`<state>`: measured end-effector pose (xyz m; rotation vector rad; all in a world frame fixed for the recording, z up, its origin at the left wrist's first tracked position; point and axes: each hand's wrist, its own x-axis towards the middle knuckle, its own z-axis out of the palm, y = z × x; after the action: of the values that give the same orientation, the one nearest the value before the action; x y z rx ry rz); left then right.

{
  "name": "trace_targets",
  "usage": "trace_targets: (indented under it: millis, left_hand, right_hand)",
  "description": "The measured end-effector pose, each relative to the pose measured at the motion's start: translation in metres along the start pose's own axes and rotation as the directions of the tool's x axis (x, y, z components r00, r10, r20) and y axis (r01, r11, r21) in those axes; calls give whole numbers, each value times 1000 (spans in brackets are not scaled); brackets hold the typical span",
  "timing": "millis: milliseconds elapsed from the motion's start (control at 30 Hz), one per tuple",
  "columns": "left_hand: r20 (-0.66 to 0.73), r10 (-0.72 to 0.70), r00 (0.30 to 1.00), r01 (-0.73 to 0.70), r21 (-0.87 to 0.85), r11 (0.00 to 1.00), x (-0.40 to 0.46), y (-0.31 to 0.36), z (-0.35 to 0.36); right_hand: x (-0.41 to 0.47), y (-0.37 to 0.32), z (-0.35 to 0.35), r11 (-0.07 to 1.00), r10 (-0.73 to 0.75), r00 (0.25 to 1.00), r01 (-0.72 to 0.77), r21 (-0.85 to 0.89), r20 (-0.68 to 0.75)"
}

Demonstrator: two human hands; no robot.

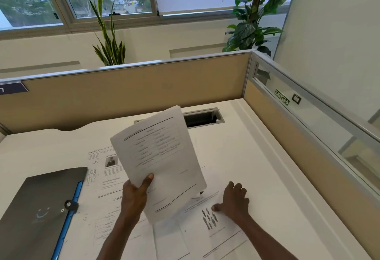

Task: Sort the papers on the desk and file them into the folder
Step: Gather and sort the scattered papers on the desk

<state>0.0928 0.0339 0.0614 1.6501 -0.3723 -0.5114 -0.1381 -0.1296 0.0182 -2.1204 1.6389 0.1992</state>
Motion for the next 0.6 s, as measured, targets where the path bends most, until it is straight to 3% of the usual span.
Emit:
trace_targets:
  millis: [100,333,467,600]
  left_hand:
    - [-18,-8,1000,8,17,1000,2,-5,-25]
    - [-20,-23,1000,23,10,1000,-4,-5,-52]
    - [-20,-22,1000,23,34,999,-4,-9,-57]
    - [-8,-32,999,32,47,998,-2,-14,-61]
  right_hand:
    - [-5,-2,8,999,35,997,-38,-39,-76]
    - [-4,3,-4,987,110,994,-110,121,7]
    - [-15,11,-17,986,129,966,-101,133,-225]
    - [-31,5,-50,995,29,892,19,101,-451]
